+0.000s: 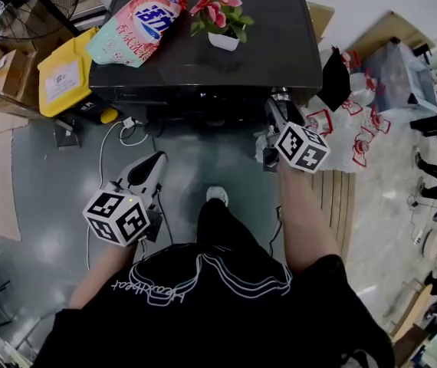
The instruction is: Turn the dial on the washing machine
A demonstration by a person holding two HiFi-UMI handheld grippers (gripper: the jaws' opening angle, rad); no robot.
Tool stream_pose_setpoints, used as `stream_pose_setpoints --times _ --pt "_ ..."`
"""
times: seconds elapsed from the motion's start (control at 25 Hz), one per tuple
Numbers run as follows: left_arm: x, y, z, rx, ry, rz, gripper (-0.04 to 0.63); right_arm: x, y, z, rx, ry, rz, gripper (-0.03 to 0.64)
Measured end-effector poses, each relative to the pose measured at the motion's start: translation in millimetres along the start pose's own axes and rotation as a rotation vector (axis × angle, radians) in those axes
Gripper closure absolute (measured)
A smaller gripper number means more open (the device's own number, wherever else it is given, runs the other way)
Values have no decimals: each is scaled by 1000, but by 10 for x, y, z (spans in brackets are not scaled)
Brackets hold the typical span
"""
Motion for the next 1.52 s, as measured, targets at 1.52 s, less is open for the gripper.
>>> stream_pose_setpoints --times 1.52 --pt "-31 -60 -107 -22 -34 18 591 174 -6 -105 -215 -1 -35 344"
Point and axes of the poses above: the fingertips, and each gripper's own axes: x backward along the fingers, y to its left, z out of its underside, the point moved 1 cm from there along x, backward along the fingers, and after that the axes turned 13 degrees about -y, right-handed, at the moved point
